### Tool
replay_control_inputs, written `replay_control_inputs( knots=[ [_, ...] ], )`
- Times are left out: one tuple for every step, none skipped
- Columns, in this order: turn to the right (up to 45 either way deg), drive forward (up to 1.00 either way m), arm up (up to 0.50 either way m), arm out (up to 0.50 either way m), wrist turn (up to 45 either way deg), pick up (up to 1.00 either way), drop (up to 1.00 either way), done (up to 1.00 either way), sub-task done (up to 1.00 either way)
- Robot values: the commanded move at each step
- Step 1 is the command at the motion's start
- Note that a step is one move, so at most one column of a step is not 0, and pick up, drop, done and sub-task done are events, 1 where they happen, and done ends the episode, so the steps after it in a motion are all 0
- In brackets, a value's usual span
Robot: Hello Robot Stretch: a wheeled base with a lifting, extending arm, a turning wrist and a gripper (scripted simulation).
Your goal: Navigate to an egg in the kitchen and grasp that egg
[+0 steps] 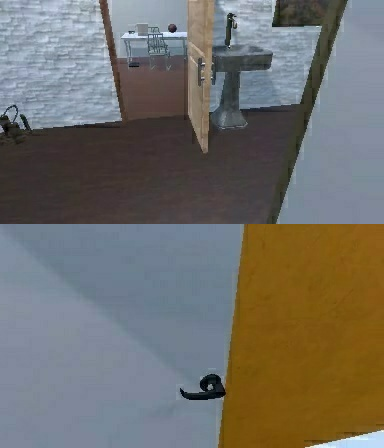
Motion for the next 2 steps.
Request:
replay_control_inputs(
  knots=[
    [-45.0, 0.00, 0.00, 0.00, 0.0, 0.00, 0.00, 0.00, 0.00],
    [-45.0, 0.00, 0.00, 0.00, 0.0, 0.00, 0.00, 0.00, 0.00]
  ],
)
